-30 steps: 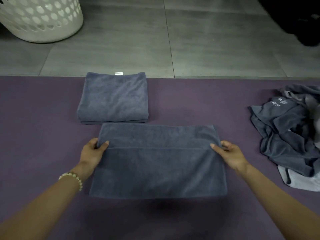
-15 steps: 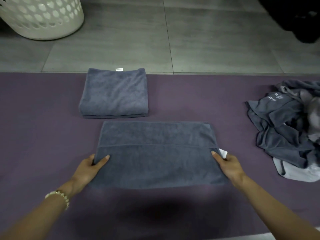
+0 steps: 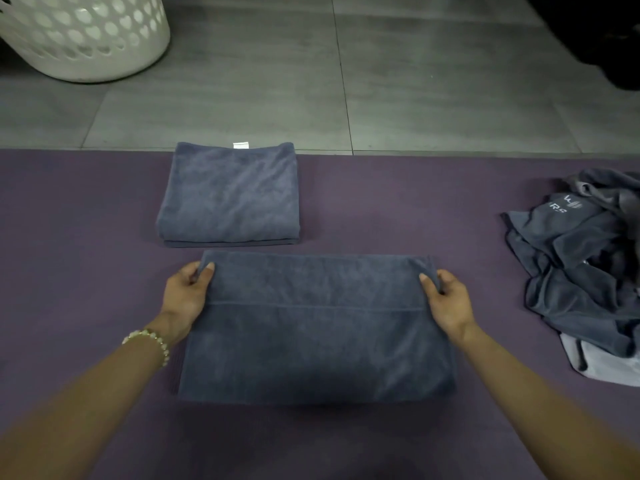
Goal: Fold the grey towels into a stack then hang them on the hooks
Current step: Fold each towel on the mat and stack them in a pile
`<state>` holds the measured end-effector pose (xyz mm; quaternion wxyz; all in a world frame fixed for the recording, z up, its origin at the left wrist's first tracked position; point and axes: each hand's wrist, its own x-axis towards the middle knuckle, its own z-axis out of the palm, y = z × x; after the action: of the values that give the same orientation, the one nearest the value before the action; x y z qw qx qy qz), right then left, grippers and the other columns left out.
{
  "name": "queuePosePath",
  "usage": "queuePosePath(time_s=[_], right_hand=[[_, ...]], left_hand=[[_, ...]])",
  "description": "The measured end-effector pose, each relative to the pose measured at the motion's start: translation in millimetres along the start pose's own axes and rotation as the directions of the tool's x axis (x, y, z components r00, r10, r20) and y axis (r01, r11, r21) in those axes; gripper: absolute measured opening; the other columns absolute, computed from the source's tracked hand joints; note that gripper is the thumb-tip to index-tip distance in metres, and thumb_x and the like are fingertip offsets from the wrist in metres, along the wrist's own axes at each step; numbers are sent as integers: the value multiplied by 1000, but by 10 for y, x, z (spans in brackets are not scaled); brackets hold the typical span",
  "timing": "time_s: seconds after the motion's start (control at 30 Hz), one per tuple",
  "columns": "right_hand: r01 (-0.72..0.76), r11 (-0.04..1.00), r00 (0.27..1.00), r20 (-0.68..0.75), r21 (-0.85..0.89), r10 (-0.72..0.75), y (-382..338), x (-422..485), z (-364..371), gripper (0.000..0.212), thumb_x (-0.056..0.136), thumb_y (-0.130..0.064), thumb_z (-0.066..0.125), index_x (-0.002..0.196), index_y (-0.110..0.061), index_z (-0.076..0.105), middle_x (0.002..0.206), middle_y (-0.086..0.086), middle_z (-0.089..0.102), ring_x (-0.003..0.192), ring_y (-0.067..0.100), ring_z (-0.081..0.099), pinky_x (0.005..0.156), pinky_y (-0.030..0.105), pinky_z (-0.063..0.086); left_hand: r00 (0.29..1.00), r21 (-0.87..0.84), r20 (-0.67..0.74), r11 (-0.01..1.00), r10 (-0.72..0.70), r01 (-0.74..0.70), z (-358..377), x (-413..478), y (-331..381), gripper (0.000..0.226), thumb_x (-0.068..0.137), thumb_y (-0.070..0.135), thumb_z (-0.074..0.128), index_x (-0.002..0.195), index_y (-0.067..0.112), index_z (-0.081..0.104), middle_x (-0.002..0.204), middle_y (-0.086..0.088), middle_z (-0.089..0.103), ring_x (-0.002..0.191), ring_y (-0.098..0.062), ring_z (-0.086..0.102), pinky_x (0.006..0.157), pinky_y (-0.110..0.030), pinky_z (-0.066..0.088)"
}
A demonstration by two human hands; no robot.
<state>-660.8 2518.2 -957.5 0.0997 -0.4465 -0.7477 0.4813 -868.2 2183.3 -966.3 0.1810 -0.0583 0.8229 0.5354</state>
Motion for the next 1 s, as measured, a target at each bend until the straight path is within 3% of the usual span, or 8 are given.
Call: queuePosePath(time_s=[0.17, 0.33, 0.4, 0.5, 0.63, 0.77, 0.87, 1.0], right_hand=[[130, 989, 987, -85, -65, -136, -9, 73, 17, 21, 97, -17, 51, 76, -13, 51, 66, 4, 52, 60, 11, 44, 53, 11, 37], [-17, 983, 997, -82, -184, 2, 49, 218, 79, 29, 90, -17, 61, 66, -15, 46, 61, 0, 50, 66, 19, 47, 65, 29, 39], [-71, 974, 993, -105, -216, 49, 60, 185, 58, 20, 85, -20, 69, 77, -10, 53, 74, 3, 59, 74, 20, 55, 70, 28, 42], [-145, 962, 984, -132, -232, 117, 142, 66, -2, 30, 78, -26, 77, 87, -2, 60, 80, 5, 61, 81, 23, 61, 72, 25, 41], [-216, 960, 973, -121, -181, 196, 246, -77, -82, 30, 77, -26, 78, 95, -4, 67, 86, 8, 67, 85, 24, 64, 75, 28, 49], [-216, 972, 974, -89, -98, 207, 175, -147, -84, 25, 77, -20, 78, 93, -7, 64, 81, 5, 65, 81, 22, 63, 61, 19, 48], [-216, 976, 975, -67, -33, 214, 96, -146, -56, 32, 77, -17, 77, 101, -11, 57, 85, 7, 62, 82, 21, 58, 72, 26, 46], [-258, 965, 965, -66, -44, 254, 81, -56, -24, 29, 79, -18, 76, 99, -2, 62, 79, 5, 61, 79, 21, 58, 69, 27, 46]], left_hand=[[993, -72, -71, 992, 94, -99, -4, 27, -73, 14, 98, 23, 50, 93, 19, 62, 83, 4, 64, 78, -11, 58, 73, -24, 49], [997, 61, -80, 998, 22, -17, 70, 117, -87, 17, 97, 25, 52, 99, 11, 61, 87, -2, 63, 83, -17, 57, 79, -33, 49], [996, 189, -67, 981, 50, -37, 39, 131, -74, 20, 94, 25, 57, 102, 7, 62, 94, -6, 64, 87, -20, 58, 80, -33, 46], [994, 341, -31, 936, 101, -85, -36, 94, -173, 29, 88, 26, 65, 106, 4, 61, 99, -7, 64, 92, -24, 60, 80, -34, 47], [993, 365, -12, 925, 114, -102, -134, -104, -284, 28, 89, 19, 64, 110, 2, 62, 100, -5, 67, 92, -19, 62, 77, -26, 45], [982, 331, -17, 928, 188, -172, -114, -242, -184, 18, 89, 16, 65, 103, 4, 64, 92, 0, 64, 83, -16, 60, 69, -22, 43], [990, 321, -11, 938, 141, -130, -89, -231, -128, 19, 88, 21, 65, 96, 4, 61, 89, -3, 65, 81, -18, 60, 65, -24, 43], [999, 277, 33, 961, 6, -15, -61, -165, -24, 27, 92, 31, 60, 91, 4, 63, 81, -5, 64, 74, -17, 59, 60, -23, 42]])
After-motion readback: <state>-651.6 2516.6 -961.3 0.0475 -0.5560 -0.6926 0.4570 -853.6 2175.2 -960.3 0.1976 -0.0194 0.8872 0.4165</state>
